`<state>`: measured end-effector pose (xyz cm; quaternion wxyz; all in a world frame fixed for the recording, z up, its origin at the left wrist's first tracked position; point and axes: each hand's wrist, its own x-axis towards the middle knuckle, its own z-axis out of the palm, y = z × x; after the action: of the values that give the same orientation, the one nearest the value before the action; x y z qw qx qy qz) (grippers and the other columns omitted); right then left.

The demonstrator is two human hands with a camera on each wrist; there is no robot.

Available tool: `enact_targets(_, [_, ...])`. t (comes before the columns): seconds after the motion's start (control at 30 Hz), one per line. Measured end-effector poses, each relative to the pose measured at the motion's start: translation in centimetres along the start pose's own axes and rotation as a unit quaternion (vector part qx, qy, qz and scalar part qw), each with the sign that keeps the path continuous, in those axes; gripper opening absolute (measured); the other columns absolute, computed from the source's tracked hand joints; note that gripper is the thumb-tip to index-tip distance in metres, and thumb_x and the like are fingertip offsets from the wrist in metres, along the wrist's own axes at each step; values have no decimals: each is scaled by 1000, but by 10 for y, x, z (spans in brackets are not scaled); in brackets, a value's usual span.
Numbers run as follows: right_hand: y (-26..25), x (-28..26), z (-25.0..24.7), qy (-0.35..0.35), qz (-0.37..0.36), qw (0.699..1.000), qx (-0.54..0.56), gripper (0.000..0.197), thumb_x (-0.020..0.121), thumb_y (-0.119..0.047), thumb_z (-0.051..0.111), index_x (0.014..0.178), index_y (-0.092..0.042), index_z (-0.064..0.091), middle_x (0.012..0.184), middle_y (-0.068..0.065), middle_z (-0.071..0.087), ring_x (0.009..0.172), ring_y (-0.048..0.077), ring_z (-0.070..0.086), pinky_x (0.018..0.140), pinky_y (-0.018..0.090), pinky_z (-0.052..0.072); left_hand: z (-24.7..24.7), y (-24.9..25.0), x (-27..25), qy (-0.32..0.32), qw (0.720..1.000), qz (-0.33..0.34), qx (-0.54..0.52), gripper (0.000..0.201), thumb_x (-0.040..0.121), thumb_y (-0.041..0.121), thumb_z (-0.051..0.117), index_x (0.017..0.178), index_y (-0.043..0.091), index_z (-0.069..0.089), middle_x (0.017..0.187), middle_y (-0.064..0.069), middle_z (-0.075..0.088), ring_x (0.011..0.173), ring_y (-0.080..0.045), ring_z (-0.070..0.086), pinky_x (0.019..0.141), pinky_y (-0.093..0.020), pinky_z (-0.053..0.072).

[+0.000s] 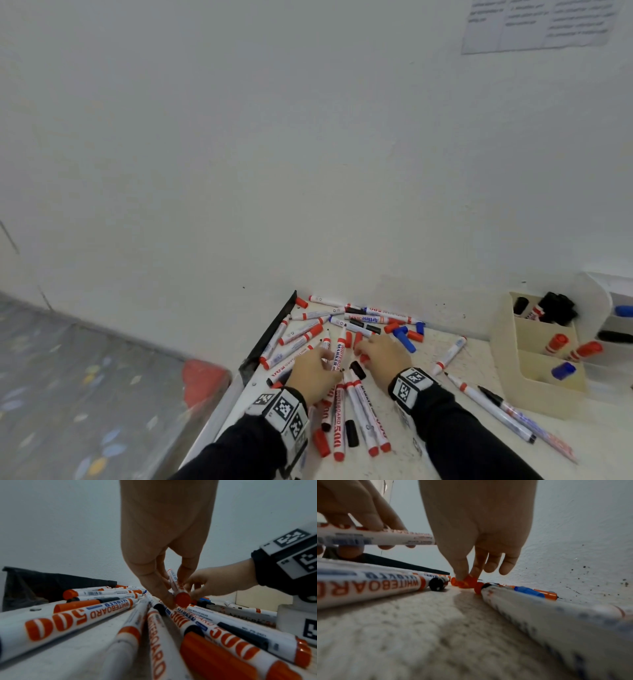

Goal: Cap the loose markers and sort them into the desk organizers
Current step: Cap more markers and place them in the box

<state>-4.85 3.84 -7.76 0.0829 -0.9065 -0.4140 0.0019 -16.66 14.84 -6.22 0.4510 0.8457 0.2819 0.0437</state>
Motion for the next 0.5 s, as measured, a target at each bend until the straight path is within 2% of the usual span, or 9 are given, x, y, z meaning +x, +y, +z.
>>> enact_targets(0.07, [5,3,-2,56,31,996,68,25,96,-22,43,119,-22,53,117,0,57,105,16,53,91,27,44,3,-1,0,7,1000,2,11,34,87,19,61,120,18,52,90,8,53,71,0,53,59,-11,42])
enact_targets(0.13, [11,4,-10,109,66,976,175,17,94,-19,48,109,-16,55,106,1,58,92,13,54,86,24,47,6,-1,0,12,1000,11,20,32,86,17,61,118,19,54,86,9,51,71,-1,50,60,-12,41])
enact_targets(0.2, [15,1,-21,156,96,942,280,9,89,-15,55,98,-16,52,94,1,58,79,11,53,72,20,48,9,2,-2,12,999,17,27,30,86,16,61,115,19,56,85,10,51,74,-3,50,65,-13,43])
enact_targets(0.27, [21,-4,-28,175,108,902,379,17,87,-11,58,98,-20,49,88,0,58,76,13,58,65,18,49,12,7,-4,2,999,25,29,29,85,15,61,113,21,58,86,9,53,76,-3,51,67,-14,45])
enact_targets(0.33, [27,-13,-33,156,97,883,432,24,86,-9,59,103,-25,51,91,1,61,84,17,63,71,23,54,16,14,-8,-8,999,33,29,28,84,16,62,111,24,59,90,6,57,77,-5,54,66,-15,46])
enact_targets(0.4, [34,-21,-34,114,77,894,426,23,85,-7,60,96,-27,58,97,0,63,92,18,64,82,29,54,20,19,-12,-12,999,45,20,26,84,17,63,108,26,60,92,5,60,79,-8,57,71,-19,50])
enact_targets(0.47, [39,-30,-36,79,69,906,410,23,84,-6,60,91,-28,61,98,-3,64,93,18,64,86,34,54,24,24,-16,-20,998,61,27,27,85,15,62,110,24,60,92,6,58,75,-4,53,64,-13,45])
enact_targets(0.5, [41,-34,-37,84,72,909,403,24,84,-6,60,91,-30,61,99,-3,65,92,17,64,86,35,54,26,26,-18,-24,997,67,34,28,86,14,60,113,23,59,92,7,56,72,-1,50,60,-10,41])
